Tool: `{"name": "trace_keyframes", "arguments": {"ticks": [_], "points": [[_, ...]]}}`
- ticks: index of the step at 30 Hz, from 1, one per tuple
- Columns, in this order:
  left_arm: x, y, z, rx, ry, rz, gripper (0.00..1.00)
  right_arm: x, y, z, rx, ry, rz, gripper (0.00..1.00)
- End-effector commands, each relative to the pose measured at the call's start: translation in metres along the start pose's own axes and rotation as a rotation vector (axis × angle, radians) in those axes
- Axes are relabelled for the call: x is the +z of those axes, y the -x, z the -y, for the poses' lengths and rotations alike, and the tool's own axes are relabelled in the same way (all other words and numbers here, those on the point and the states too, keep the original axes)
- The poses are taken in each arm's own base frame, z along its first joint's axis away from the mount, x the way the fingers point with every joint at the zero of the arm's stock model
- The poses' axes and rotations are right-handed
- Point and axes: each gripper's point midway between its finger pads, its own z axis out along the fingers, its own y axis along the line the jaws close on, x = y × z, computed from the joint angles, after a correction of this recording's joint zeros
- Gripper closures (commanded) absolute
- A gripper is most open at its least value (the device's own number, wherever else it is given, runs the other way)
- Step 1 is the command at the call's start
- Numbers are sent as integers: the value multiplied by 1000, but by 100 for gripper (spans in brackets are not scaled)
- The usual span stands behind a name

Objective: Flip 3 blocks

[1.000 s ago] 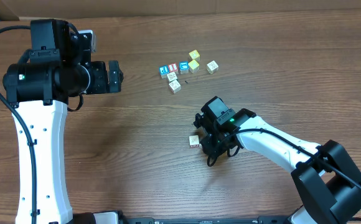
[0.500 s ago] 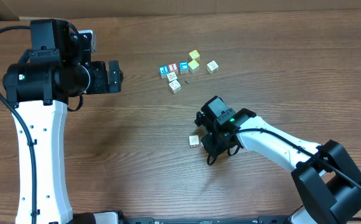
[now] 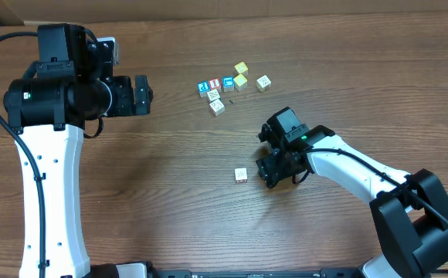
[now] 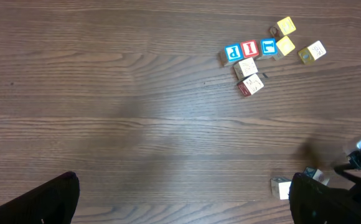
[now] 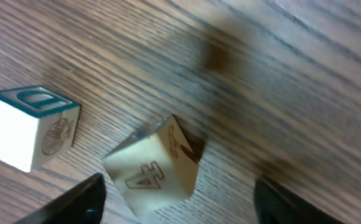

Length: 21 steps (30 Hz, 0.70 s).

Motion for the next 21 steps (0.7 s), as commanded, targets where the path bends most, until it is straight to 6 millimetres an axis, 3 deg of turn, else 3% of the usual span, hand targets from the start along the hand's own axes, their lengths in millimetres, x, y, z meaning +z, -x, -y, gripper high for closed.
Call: {"name": "trace_keyframes", "arguments": {"ticks": [1,4,9,14,16,17,21], "points": [[-6,7,1,-6,1,28,0,0,7,-2,-11,5,35,19],[-6,7,1,-6,1,28,0,0,13,-2,-52,6,59,21],[-6,7,1,-6,1,28,0,0,9,-3,-62,8,44,44],[-6,7,1,-6,1,28,0,1,6,-11,-72,33,30,45],[-6,7,1,-6,1,28,0,1,4,-12,-74,33,22,58],[-6,7,1,-6,1,28,0,1,2,-11,-72,32,16,73],[-6,7,1,-6,1,28,0,0,2,-11,-58,30,10,80]]}}
